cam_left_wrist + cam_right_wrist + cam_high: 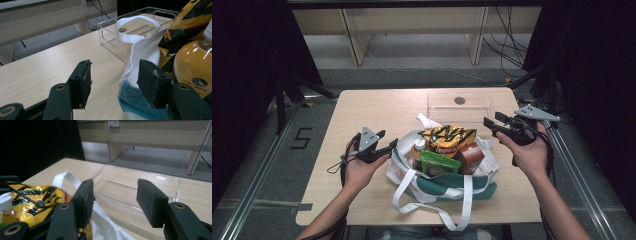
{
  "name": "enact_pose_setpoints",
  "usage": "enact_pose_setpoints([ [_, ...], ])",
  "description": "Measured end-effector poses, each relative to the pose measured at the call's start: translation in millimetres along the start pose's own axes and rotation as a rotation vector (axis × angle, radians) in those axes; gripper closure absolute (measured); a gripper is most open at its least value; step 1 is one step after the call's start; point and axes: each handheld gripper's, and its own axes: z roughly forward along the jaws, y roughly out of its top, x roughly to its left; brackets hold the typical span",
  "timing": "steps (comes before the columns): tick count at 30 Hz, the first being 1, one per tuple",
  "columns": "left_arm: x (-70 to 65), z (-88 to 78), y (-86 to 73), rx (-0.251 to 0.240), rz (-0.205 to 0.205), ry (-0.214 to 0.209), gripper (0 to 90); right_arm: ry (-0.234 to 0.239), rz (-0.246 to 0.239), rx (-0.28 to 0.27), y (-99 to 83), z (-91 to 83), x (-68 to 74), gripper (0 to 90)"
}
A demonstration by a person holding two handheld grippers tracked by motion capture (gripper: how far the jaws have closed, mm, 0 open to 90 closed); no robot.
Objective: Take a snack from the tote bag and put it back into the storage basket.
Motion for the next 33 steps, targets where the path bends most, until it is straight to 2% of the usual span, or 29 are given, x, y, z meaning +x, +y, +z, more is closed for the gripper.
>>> enact_pose_setpoints([
  [1,0.0,0.2,0.7,-0.003,0.006,0.000,43.7,0.020,0.013,0.007,0.5,-0.4,3.0,47.9],
  [2,-0.3,0.2,1.2,-0.003,0.008,0.000,43.7,0.018,-0.010,0.000,0.6,0.1,4.0,47.9],
  [5,-0.8,0.1,0.5,-0.005,0.005,-0.003,43.7,0.026,-0.006,0.006,2.4,-0.5,9.3,48.1],
  [6,-0.5,0.1,0.3,-0.006,0.004,-0.003,43.7,0.043,-0.009,0.004,3.0,0.4,10.1,48.5],
  [9,1.0,0.4,0.9,-0.007,0.001,-0.001,43.7,0.048,-0.036,0.002,4.0,1.0,12.0,49.1],
  [10,1.3,0.6,0.9,-0.007,0.001,0.001,43.7,0.047,-0.010,0.007,4.0,0.6,15.1,49.5],
  [12,1.2,0.7,0.7,-0.006,0.001,-0.001,43.7,0.063,-0.015,0.005,4.8,0.8,16.7,50.5],
  [13,1.0,0.7,0.7,-0.005,0.003,-0.002,43.7,0.073,-0.036,0.004,4.8,1.5,16.5,51.1],
  [14,0.7,0.7,0.8,-0.005,0.005,-0.003,43.7,0.077,-0.022,0.018,4.3,1.2,19.0,51.7],
  [16,-0.1,0.5,1.2,-0.006,0.006,-0.002,43.7,0.095,-0.036,0.027,2.3,3.8,21.5,52.7],
  [17,-0.3,0.1,1.4,-0.004,0.009,-0.001,43.6,0.097,-0.063,0.037,1.6,5.2,21.7,53.4],
  [20,-0.5,-0.1,1.2,-0.005,0.007,-0.001,43.6,0.125,-0.065,0.074,-1.1,9.7,23.9,54.8],
  [21,-0.4,0.0,1.2,-0.004,0.007,-0.002,43.6,0.114,-0.080,0.071,-1.5,10.6,23.3,55.3],
  [24,0.1,1.0,1.2,-0.004,0.006,-0.003,43.6,0.136,-0.051,0.090,-3.1,13.2,23.9,56.5],
  [25,0.1,1.1,1.1,-0.003,0.005,-0.004,43.6,0.141,-0.047,0.110,-3.0,13.0,24.0,56.9],
  [26,0.1,1.2,1.0,-0.004,0.004,-0.005,43.6,0.147,-0.051,0.105,-4.0,14.8,23.5,57.3],
  [27,0.1,1.1,1.0,-0.003,0.004,-0.004,43.6,0.150,-0.040,0.125,-4.7,14.9,24.0,58.0],
  [28,0.1,0.9,1.1,-0.003,0.005,-0.003,43.6,0.152,-0.067,0.109,-5.4,17.3,22.4,58.4],
  [29,0.1,0.9,1.3,-0.004,0.006,-0.003,43.6,0.163,-0.061,0.123,-5.6,17.9,22.4,58.9],
  [30,0.1,0.8,1.4,-0.006,0.006,-0.003,43.6,0.153,-0.082,0.112,-6.7,19.7,21.5,59.3],
  [31,0.0,0.7,1.5,-0.005,0.007,-0.002,43.6,0.174,-0.066,0.131,-7.0,20.1,22.1,60.1],
  [33,-0.2,0.8,1.3,-0.004,0.010,-0.004,43.6,0.179,-0.066,0.142,-8.1,21.6,22.2,61.6],
])
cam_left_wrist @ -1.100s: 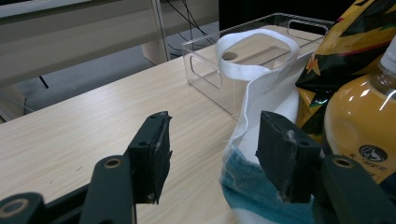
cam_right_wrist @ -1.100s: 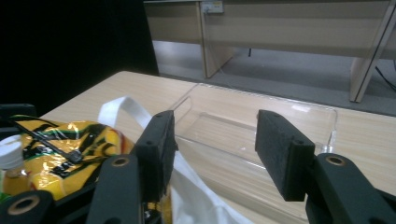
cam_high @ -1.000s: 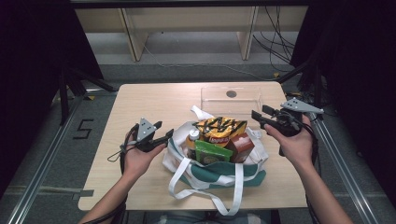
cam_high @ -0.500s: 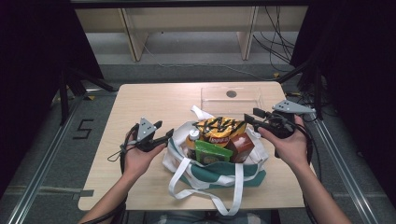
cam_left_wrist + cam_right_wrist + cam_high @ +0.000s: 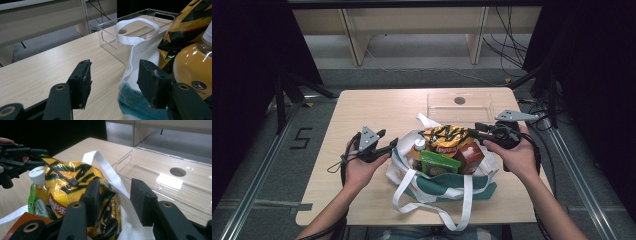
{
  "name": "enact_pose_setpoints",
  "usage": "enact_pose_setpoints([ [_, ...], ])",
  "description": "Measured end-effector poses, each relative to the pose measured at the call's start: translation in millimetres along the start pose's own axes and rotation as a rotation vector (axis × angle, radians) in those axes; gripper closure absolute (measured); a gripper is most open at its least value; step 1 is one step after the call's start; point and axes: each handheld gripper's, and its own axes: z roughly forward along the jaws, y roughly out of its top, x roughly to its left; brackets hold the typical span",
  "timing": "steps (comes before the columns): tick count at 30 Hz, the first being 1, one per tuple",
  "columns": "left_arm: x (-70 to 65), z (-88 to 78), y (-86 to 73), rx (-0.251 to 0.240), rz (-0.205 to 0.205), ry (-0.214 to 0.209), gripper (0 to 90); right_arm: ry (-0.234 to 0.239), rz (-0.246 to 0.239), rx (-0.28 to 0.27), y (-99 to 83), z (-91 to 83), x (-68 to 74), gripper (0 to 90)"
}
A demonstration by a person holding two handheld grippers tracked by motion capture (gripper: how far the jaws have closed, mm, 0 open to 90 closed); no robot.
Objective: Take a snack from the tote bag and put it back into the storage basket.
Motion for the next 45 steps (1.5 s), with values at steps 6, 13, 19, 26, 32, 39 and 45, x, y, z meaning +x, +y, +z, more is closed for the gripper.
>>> enact_pose_setpoints([
  [6,0.0,0.1,-0.1,0.000,-0.002,0.001,43.6,0.028,0.029,0.023,-4.4,4.6,-2.2,67.7],
  [13,0.2,0.9,-0.5,0.004,0.001,-0.001,43.6,0.065,0.020,0.042,-7.7,9.6,-4.3,71.3],
  [19,-0.1,0.8,-0.6,0.005,0.002,-0.001,43.6,0.085,0.002,0.054,-8.7,11.5,-4.9,76.4],
  [26,-0.4,1.3,-0.8,0.007,0.002,-0.003,43.7,0.095,0.028,0.045,-10.2,12.8,-4.8,84.9],
  [32,-0.9,1.8,-1.0,0.008,0.002,-0.004,43.7,0.086,0.002,0.047,-9.6,12.7,-4.4,90.0],
  [39,-0.4,1.3,-0.9,0.007,0.004,-0.003,43.7,0.068,-0.011,0.035,-8.4,12.1,2.3,90.0],
  [45,-0.1,1.0,-0.9,0.007,0.004,-0.001,43.8,0.048,-0.065,0.020,-5.6,10.8,10.5,90.0],
])
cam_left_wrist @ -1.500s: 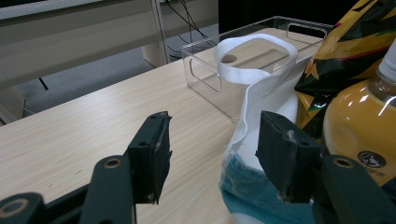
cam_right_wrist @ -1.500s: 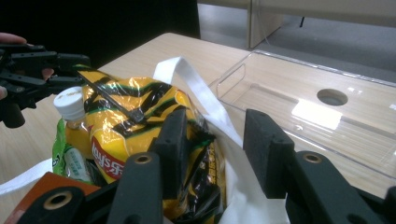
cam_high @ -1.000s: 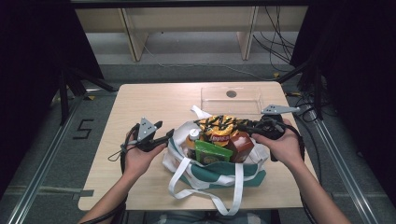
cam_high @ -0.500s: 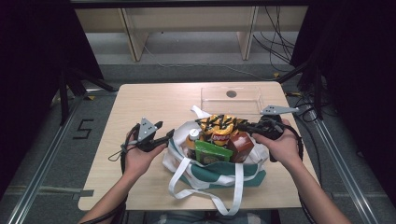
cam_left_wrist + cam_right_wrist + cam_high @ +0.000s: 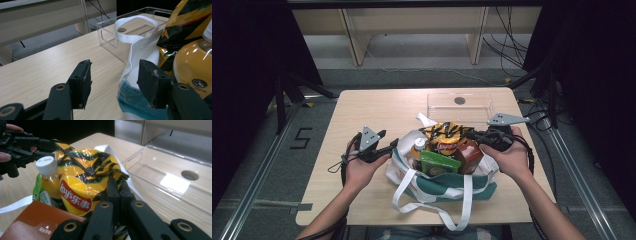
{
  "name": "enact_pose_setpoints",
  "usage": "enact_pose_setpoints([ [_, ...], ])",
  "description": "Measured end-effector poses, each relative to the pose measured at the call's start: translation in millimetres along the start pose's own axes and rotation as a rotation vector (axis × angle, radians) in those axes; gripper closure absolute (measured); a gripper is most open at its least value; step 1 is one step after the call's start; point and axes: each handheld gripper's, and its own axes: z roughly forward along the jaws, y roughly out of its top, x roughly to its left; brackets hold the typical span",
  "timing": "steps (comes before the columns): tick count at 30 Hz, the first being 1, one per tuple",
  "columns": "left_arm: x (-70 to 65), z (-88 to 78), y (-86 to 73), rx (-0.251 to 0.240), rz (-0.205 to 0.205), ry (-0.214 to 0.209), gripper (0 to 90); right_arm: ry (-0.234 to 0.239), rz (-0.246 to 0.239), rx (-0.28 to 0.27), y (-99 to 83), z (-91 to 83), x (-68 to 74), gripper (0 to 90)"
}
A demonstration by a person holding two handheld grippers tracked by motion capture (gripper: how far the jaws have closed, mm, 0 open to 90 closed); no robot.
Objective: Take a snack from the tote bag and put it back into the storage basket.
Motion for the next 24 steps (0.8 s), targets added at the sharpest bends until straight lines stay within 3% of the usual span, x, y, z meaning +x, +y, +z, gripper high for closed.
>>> enact_pose_setpoints([
  [8,-0.2,0.3,-0.3,0.001,0.000,-0.002,43.8,-0.024,-0.050,-0.051,3.5,-2.6,4.5,90.0],
  [13,-0.1,0.1,-0.2,0.001,0.002,-0.001,43.8,-0.026,-0.045,-0.106,4.9,-3.6,7.3,90.0],
  [17,0.0,0.0,0.0,0.000,0.003,0.000,43.8,-0.023,-0.021,-0.102,5.4,-6.0,9.3,90.0],
  [18,0.0,0.1,-0.1,0.000,0.003,0.000,43.8,-0.039,-0.035,-0.133,5.2,-4.6,8.6,90.0],
  [24,0.4,0.0,-0.4,0.000,0.002,0.001,43.9,-0.032,-0.031,-0.147,7.8,-8.4,11.2,90.0],
])
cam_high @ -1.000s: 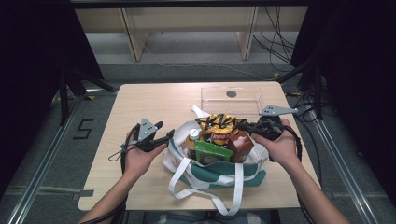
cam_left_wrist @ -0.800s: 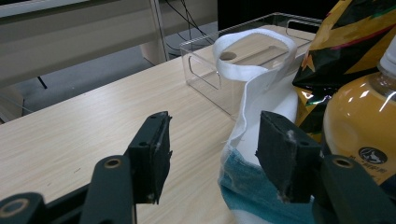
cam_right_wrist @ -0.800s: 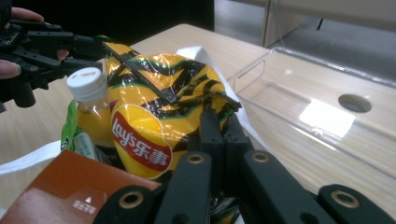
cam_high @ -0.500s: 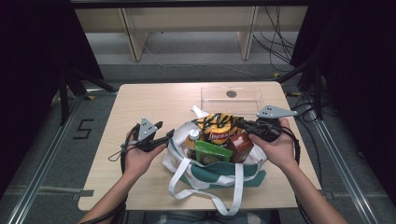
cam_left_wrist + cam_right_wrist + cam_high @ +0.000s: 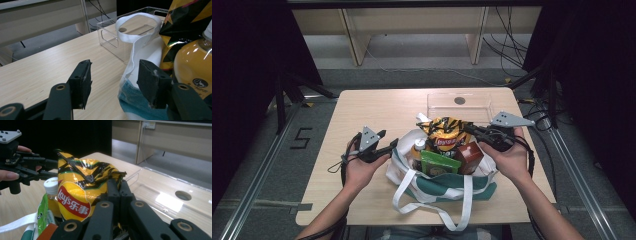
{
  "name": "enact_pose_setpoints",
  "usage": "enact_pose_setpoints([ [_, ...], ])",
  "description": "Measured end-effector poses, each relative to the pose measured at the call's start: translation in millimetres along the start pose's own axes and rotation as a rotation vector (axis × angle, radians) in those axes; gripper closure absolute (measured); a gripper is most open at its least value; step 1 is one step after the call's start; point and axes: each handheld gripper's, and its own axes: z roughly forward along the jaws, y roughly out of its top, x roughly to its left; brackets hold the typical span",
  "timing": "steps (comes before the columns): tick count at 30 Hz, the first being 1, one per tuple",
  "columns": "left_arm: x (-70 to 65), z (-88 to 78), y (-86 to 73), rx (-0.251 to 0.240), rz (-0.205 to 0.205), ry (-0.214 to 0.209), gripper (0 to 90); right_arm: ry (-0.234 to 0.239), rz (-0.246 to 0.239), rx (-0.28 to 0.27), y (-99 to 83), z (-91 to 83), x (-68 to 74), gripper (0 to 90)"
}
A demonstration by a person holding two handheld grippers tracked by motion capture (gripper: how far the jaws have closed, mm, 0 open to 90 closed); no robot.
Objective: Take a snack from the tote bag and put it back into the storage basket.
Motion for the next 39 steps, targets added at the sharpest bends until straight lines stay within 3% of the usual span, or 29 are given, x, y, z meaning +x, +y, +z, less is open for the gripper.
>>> enact_pose_setpoints([
  [2,-0.1,0.0,0.0,0.000,0.001,-0.001,43.9,-0.010,-0.038,-0.026,1.8,-0.2,-0.6,90.0],
  [4,-0.5,0.2,-0.1,0.000,0.000,-0.002,43.9,0.004,-0.038,-0.036,3.5,-0.4,0.9,90.0],
  [6,-0.6,0.2,-0.1,0.001,-0.001,-0.002,43.9,-0.016,-0.035,-0.045,5.4,-2.0,2.9,90.0],
  [8,-0.6,0.1,-0.1,0.000,-0.003,-0.002,43.9,-0.004,-0.046,-0.057,7.8,-2.4,2.1,90.0],
  [9,-0.7,0.1,-0.1,0.000,-0.003,-0.002,44.0,-0.024,-0.049,-0.070,8.7,-3.2,2.8,90.0],
  [10,-0.7,0.1,-0.1,0.000,-0.003,-0.002,43.9,-0.015,-0.030,-0.067,10.0,-4.0,4.0,90.0],
  [11,-0.8,0.2,-0.2,0.000,-0.004,-0.003,43.9,-0.016,-0.052,-0.081,11.9,-4.2,2.7,90.0],
  [16,-1.0,0.0,-0.2,-0.001,-0.004,-0.004,43.9,-0.021,-0.062,-0.104,20.2,-6.5,3.1,90.0],
  [23,-1.1,0.3,-0.4,0.000,-0.006,-0.005,44.0,-0.035,-0.054,-0.120,24.3,-6.6,5.5,90.0],
  [28,-1.2,0.4,-0.5,0.001,-0.007,-0.006,44.0,-0.043,-0.090,-0.143,31.8,-7.4,4.2,90.0],
  [29,-1.1,0.5,-0.6,0.001,-0.007,-0.005,44.0,-0.036,-0.066,-0.144,32.2,-6.9,5.8,90.0],
  [30,-1.1,0.5,-0.7,0.001,-0.008,-0.005,43.9,-0.036,-0.079,-0.152,33.2,-6.4,5.1,90.0],
  [36,-1.5,0.8,-0.5,0.000,-0.011,-0.007,44.0,-0.039,-0.060,-0.166,38.2,-6.5,8.9,90.0],
  [38,-1.7,0.9,-0.6,0.000,-0.013,-0.007,44.0,-0.039,-0.103,-0.188,42.3,-6.5,6.7,90.0],
  [39,-1.8,0.9,-0.5,0.000,-0.011,-0.008,44.0,-0.034,-0.068,-0.185,43.5,-7.4,9.3,90.0],
])
